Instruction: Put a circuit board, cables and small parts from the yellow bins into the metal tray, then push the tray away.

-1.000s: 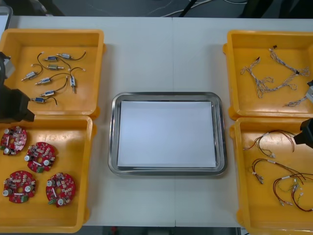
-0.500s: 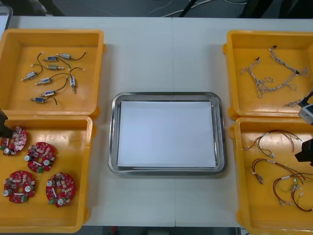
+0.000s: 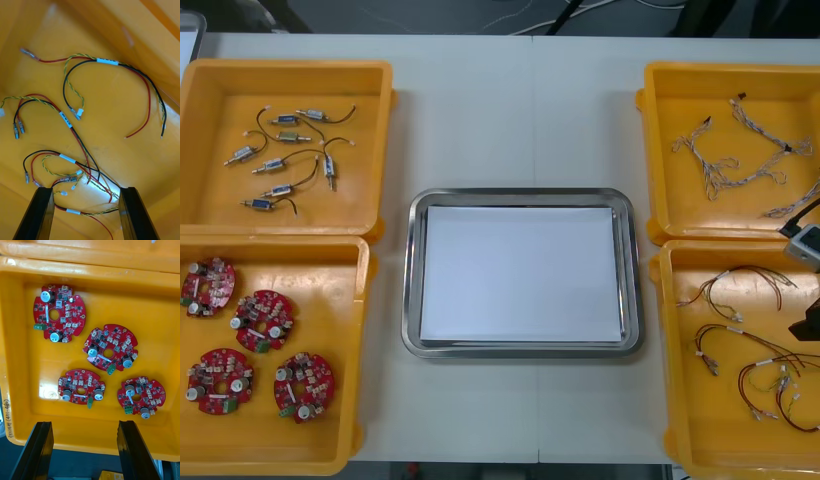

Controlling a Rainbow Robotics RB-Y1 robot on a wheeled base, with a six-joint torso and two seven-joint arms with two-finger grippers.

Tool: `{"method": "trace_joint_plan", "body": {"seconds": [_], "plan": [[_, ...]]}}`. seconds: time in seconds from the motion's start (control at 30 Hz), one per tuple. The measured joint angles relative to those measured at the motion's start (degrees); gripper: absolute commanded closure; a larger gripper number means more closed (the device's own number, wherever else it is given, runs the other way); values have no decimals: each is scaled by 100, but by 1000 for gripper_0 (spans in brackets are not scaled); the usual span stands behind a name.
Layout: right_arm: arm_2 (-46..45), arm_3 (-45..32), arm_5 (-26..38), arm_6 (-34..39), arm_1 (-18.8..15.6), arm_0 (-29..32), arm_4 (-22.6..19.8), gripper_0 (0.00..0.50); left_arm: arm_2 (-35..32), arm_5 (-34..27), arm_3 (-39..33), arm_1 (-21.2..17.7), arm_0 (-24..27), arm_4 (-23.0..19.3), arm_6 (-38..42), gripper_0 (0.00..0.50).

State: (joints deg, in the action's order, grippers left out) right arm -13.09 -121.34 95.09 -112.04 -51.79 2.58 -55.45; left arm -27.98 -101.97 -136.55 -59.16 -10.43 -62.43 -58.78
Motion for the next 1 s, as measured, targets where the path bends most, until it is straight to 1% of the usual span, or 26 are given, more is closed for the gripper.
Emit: {"method": "trace_joint_plan", "body": {"seconds": [0.13,0.27,0.4,0.6,0.8,0.9,1.0], "plan": [[-1,0,-145,-346,0,84,-77,0,-109,32,-76,22,-112,50,0,0],[-1,0,-319,-816,0,186,-144,0,-114,83,-194,123,-115,355,0,0],[-2,0,-390,-1432,0,286,-149,0,-112,239,-205,279,-115,539,0,0],[-2,0,-430,-2052,0,382,-151,0,-42,469,-206,462,-115,895,0,0],[-3,0,-499,-3235,0,391,-212,0,79,681,-206,555,-115,936,0,0],[-3,0,-551,-3384,0,403,-225,0,121,773,-206,648,-115,955,0,0],[-3,9,-602,-3651,0,436,-230,0,194,819,-206,740,-115,1078,0,0]]}}
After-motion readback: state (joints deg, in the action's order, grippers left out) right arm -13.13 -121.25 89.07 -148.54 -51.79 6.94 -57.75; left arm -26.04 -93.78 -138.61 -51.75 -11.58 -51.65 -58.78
